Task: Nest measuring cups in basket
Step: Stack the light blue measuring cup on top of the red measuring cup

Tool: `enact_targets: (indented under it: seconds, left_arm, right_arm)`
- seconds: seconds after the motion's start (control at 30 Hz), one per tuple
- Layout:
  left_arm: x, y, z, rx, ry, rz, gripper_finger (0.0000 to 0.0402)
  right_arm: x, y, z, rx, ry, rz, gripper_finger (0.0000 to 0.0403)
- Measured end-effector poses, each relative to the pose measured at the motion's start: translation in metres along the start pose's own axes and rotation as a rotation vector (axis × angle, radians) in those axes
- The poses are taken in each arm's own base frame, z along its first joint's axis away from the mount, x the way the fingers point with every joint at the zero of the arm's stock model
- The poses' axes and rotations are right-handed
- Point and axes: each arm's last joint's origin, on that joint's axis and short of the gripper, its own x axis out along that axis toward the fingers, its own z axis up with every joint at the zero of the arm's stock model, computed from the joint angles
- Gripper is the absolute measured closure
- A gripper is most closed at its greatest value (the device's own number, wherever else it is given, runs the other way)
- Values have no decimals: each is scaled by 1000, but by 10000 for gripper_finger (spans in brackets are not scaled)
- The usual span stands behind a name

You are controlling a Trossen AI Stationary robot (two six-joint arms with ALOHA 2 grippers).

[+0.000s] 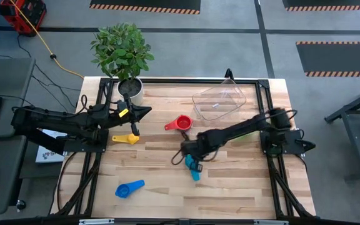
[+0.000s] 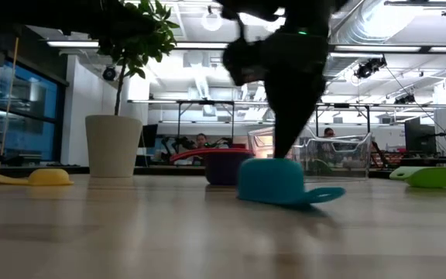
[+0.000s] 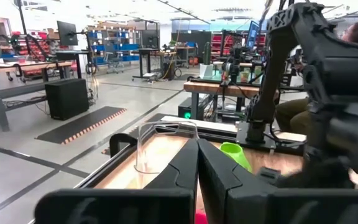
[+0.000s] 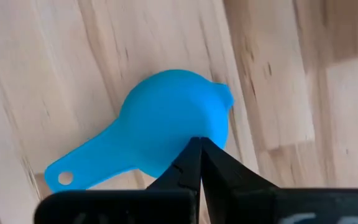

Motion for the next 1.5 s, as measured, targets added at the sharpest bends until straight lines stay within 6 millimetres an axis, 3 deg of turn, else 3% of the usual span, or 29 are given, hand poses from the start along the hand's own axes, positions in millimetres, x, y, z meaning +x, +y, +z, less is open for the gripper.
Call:
enact_targets:
  seconds: [0.23,0.33,0.43,0.63,0.77,0.9,1.1,1.23,1.5]
  left_arm:
    - [0,0,2,-8,-23,0,401]
    - [0,0,2,-7,-20,0,401]
    - [0,0,2,-7,-20,0,401]
    - [0,-1,2,-23,-19,-42,401]
    - [0,-1,2,-24,-22,-44,401]
    - [0,-1,2,-12,-22,-39,401]
    - [0,-1,2,-12,-21,-38,401]
    - [0,-1,2,-12,-21,-38,401]
    - [0,-1,2,-4,-23,-30,401]
  right_arm:
    - [-29,-20,-43,32,-167,32,403]
    - [-49,-18,-54,19,-286,64,403]
    - [-52,-19,-68,27,-325,58,403]
    - [-52,-15,-76,12,-385,78,403]
    - [-58,-8,-71,33,-436,127,396]
    - [-68,5,-68,25,-483,186,349]
    - [-78,34,-80,3,-502,241,239]
    - [-70,54,-87,9,-476,229,202]
    - [-21,89,-86,-207,-228,-17,197]
